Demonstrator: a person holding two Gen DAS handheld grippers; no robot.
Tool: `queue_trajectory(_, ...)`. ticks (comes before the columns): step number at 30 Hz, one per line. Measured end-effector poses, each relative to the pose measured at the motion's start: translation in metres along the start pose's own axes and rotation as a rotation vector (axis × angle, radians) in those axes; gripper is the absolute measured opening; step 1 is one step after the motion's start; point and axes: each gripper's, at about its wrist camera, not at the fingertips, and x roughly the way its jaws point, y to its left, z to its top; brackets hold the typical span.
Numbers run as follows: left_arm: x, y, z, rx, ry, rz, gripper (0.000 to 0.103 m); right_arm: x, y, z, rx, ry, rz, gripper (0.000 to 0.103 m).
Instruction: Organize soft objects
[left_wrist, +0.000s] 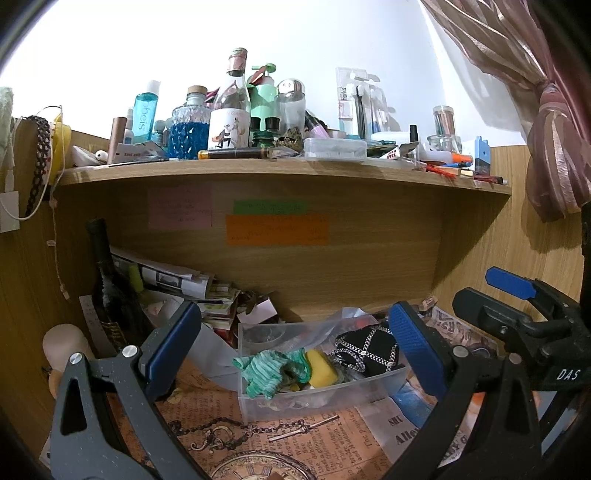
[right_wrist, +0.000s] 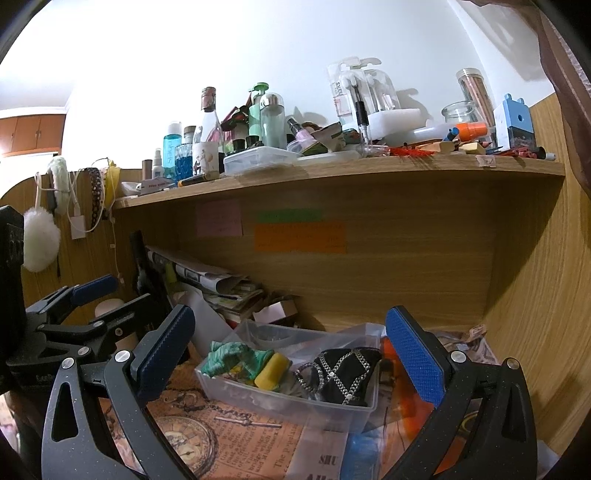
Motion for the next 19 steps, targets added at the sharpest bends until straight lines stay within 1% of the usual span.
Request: queue_trajectory(19, 0.0010, -0.0008, -0.0005, -0.013, 0.011, -0.009, 0.103, 0.0027, 0.0001, -0.0024, -0.001, 0.011, 0.005, 0.103)
